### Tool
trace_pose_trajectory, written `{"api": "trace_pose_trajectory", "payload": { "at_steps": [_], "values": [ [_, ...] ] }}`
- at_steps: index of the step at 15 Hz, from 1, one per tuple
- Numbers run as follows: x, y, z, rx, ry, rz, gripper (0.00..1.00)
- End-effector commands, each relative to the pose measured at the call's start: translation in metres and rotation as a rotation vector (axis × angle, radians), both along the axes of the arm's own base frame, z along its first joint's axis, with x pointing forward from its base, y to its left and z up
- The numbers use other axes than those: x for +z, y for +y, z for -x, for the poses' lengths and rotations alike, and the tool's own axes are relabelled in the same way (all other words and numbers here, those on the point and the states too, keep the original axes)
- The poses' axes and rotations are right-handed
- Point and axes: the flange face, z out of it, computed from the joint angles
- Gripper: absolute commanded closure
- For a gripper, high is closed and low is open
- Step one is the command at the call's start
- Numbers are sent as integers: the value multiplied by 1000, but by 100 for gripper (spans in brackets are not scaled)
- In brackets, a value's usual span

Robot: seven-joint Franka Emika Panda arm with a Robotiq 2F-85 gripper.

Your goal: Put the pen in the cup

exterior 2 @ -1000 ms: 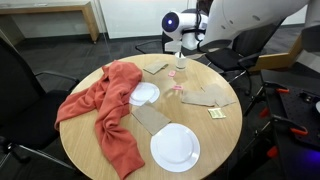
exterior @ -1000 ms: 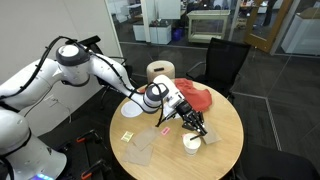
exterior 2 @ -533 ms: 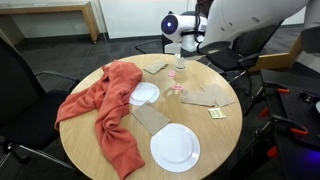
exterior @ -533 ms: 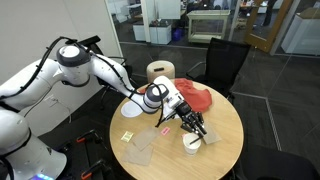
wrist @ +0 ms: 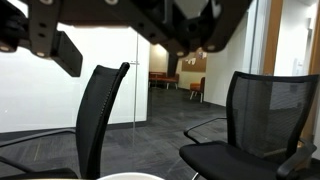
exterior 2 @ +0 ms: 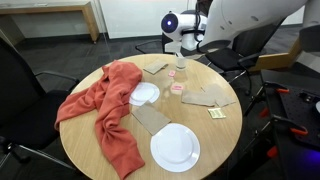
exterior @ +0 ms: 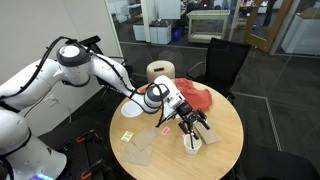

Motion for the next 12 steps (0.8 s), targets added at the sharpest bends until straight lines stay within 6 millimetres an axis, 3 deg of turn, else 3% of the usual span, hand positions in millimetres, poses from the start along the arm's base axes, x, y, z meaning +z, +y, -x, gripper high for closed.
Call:
{"api": "trace_pose_trajectory", "payload": {
  "at_steps": [1, 12],
  "values": [
    [26, 3, 0, -18, -42, -2, 0],
    [117, 34, 10, 12, -141, -20, 0]
  ]
}}
